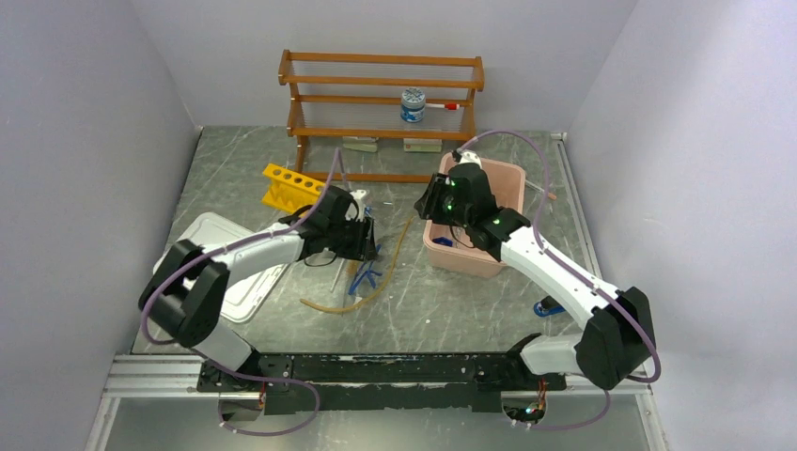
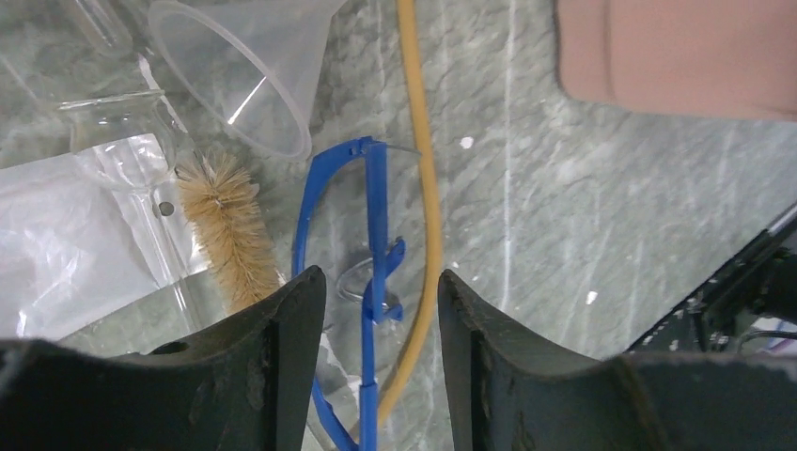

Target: Organize the chemistry lab equipment

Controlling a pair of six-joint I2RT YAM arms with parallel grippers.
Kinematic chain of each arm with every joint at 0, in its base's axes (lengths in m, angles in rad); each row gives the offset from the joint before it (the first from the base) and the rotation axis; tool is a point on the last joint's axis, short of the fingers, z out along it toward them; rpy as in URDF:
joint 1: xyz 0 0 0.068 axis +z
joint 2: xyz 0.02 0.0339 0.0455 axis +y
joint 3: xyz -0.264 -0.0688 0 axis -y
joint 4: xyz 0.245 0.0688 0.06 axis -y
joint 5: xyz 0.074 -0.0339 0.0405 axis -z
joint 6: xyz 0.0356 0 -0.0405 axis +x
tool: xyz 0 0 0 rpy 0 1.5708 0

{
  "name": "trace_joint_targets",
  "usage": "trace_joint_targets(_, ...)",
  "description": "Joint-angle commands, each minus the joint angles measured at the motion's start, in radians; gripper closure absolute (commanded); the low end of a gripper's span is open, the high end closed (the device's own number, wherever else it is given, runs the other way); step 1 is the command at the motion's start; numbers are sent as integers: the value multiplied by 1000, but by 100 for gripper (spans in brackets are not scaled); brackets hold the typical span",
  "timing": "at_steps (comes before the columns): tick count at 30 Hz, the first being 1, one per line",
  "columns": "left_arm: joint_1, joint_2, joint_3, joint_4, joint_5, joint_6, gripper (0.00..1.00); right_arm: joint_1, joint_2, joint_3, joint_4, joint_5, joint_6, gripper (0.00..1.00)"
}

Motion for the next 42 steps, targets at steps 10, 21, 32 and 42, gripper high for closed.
trace_joint_targets(10,-15,155,91,-128,70,109,56,4,-126,-53,41,40,63,58)
trace_joint_targets(21,-15,187,95,-150,103,81,65,6,-148,-62,35,44,63,58)
trace_joint_targets(32,-15,78,99,-125,107,68,95,6,-168,-78,42,28,39,58)
trace_joint_targets(42,-15,-160,92,-29,162,42,95,5,-218,-164,222,-234,31,52)
